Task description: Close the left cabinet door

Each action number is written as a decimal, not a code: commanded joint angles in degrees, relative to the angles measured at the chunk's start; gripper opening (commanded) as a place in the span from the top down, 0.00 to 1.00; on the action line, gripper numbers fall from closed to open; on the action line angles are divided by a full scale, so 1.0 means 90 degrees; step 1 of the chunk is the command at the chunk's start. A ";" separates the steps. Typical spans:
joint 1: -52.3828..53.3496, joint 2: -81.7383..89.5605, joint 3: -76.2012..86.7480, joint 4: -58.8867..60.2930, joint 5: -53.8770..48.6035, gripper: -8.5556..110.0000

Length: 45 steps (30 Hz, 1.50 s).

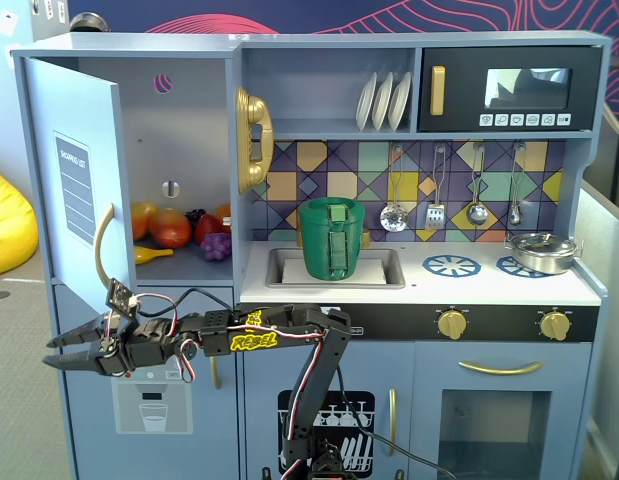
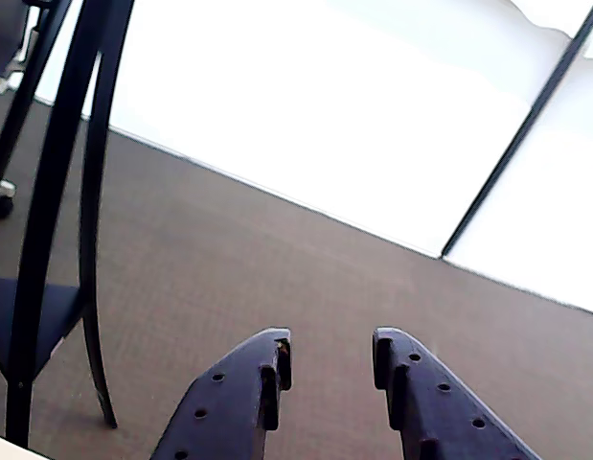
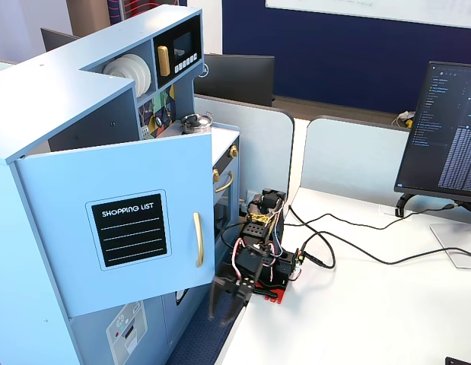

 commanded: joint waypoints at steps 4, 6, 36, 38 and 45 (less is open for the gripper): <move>0.0889 0.0186 -0.0361 -0.0225 -0.0068 0.93; 0.1152 0.0312 -0.0225 -0.0205 -0.0078 0.93; 0.4668 0.1807 0.0654 0.0801 0.0850 0.93; 0.4785 0.2471 0.1348 0.1328 0.0996 0.93; 0.7764 0.4463 0.3604 0.4092 0.1055 0.93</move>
